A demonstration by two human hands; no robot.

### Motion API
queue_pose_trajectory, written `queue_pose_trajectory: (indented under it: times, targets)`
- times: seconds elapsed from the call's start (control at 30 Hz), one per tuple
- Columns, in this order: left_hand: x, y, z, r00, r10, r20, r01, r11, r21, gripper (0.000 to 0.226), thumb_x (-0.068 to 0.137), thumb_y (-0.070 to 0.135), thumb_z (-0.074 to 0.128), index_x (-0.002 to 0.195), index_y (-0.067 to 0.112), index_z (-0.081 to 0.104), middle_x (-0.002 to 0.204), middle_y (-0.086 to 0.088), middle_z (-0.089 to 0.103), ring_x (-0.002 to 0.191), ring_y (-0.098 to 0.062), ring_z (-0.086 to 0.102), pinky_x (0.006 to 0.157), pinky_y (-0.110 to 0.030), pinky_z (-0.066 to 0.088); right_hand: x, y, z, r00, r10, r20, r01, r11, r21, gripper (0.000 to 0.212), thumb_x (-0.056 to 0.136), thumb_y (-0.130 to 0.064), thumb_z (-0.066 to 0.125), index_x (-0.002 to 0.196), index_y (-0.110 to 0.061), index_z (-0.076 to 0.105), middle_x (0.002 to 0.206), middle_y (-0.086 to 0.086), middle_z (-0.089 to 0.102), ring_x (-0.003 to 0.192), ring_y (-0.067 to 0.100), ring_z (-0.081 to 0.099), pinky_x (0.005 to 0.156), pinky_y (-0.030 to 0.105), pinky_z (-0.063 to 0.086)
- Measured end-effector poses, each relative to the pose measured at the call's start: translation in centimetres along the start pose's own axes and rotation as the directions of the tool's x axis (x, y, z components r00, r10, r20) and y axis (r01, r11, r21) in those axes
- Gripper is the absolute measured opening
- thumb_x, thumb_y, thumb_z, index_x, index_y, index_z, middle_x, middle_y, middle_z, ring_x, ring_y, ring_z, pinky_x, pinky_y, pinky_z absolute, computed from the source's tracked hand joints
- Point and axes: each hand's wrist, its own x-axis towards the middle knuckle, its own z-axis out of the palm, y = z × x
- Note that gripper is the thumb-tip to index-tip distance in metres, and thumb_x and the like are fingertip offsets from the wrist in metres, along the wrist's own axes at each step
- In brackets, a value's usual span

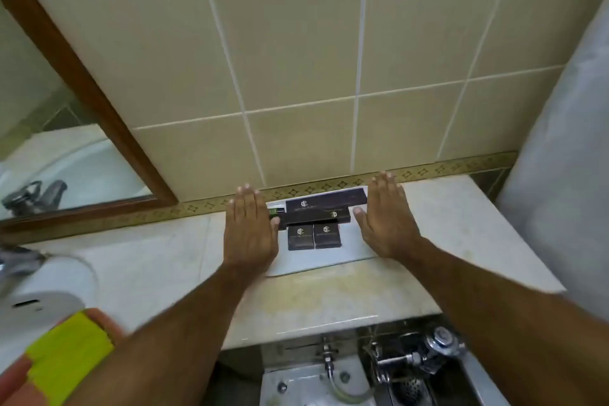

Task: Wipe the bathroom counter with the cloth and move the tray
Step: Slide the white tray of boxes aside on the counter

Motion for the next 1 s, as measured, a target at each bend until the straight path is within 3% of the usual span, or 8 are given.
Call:
queue_pose_trajectory:
  times: [0.17,0.23,0.4,0.5,0.57,0.73,0.9,1.0]
  targets:
    - [-2.3,0.0,4.2,0.958,-0.267,0.106,0.278,0.954,-0.11,0.058,0.099,0.03,0.026,0.147,-0.003,0.029,0.157,-0.024,0.026,0.147,-0.04,0.018,0.122,-0.051,0.013,-1.1,1.3,4.9,0.99,0.12,0.075,-0.123,0.992,0.035,0.077,0.1,-0.05,0.025,0.153,0.003,0.007,0.164,0.025,0.0,0.152,0.037,-0.002,0.123,0.049,0.001]
    - [-2.1,-0.2,4.3,0.944,-0.308,0.122,0.316,0.947,-0.058,0.055,0.096,0.03,0.034,0.142,0.0,0.038,0.149,-0.023,0.041,0.14,-0.04,0.033,0.117,-0.052,0.02,-1.1,1.4,5.8,0.988,0.143,0.056,-0.143,0.99,0.01,0.076,0.1,-0.05,0.024,0.153,0.003,0.011,0.164,0.025,0.004,0.152,0.037,0.001,0.122,0.049,-0.002]
    - [-1.3,-0.1,3.6,0.924,-0.324,0.202,0.316,0.946,0.071,0.032,0.09,0.036,0.042,0.107,0.015,0.06,0.104,-0.006,0.065,0.092,-0.023,0.054,0.079,-0.039,0.042,0.2,1.2,5.3,0.962,0.26,0.09,-0.261,0.965,0.001,0.069,0.101,-0.04,0.031,0.153,0.002,0.013,0.163,0.022,0.011,0.152,0.037,0.007,0.122,0.05,0.001]
    - [-0.9,0.1,3.8,0.914,-0.333,0.232,0.318,0.943,0.101,0.03,0.088,0.037,0.048,0.103,0.017,0.064,0.1,-0.003,0.068,0.089,-0.02,0.056,0.078,-0.036,0.043,0.5,0.0,5.1,0.882,0.47,0.024,-0.467,0.881,-0.077,0.058,0.095,-0.029,0.049,0.142,0.003,0.038,0.147,0.026,0.039,0.135,0.041,0.036,0.116,0.048,0.027]
    - [-0.7,0.3,3.7,0.903,-0.347,0.253,0.329,0.938,0.11,0.029,0.087,0.036,0.05,0.103,0.016,0.065,0.1,-0.003,0.069,0.089,-0.019,0.057,0.078,-0.034,0.044,0.5,-0.9,4.3,0.814,0.581,-0.016,-0.58,0.81,-0.085,0.035,0.087,-0.026,0.061,0.116,-0.007,0.061,0.118,0.016,0.058,0.106,0.03,0.052,0.093,0.04,0.045]
    - [-0.5,0.5,3.4,0.9,-0.357,0.25,0.354,0.934,0.06,0.028,0.091,0.028,0.049,0.106,0.013,0.067,0.105,-0.004,0.069,0.092,-0.019,0.056,0.083,-0.031,0.044,1.3,-0.5,2.7,0.857,0.515,0.032,-0.505,0.85,-0.151,0.028,0.088,-0.025,0.066,0.112,-0.011,0.064,0.111,0.009,0.066,0.099,0.022,0.061,0.084,0.031,0.052]
    - [0.0,1.7,1.1,0.938,-0.302,0.167,0.296,0.953,0.062,0.024,0.089,0.023,0.051,0.099,0.01,0.069,0.096,-0.006,0.071,0.085,-0.021,0.057,0.075,-0.032,0.045,-0.3,2.3,-1.8,0.849,0.519,0.103,-0.526,0.849,0.059,0.025,0.086,-0.02,0.066,0.109,-0.012,0.064,0.109,0.009,0.066,0.096,0.026,0.066,0.074,0.032,0.054]
    - [1.9,4.5,-0.6,0.988,-0.118,0.101,0.112,0.991,0.068,0.023,0.083,0.01,0.047,0.091,0.009,0.068,0.092,-0.011,0.071,0.085,-0.03,0.06,0.075,-0.037,0.045,-4.3,6.3,-4.2,0.781,0.613,0.116,-0.622,0.746,0.238,0.009,0.086,-0.02,0.063,0.092,-0.013,0.064,0.093,0.006,0.067,0.078,0.023,0.063,0.061,0.026,0.046]
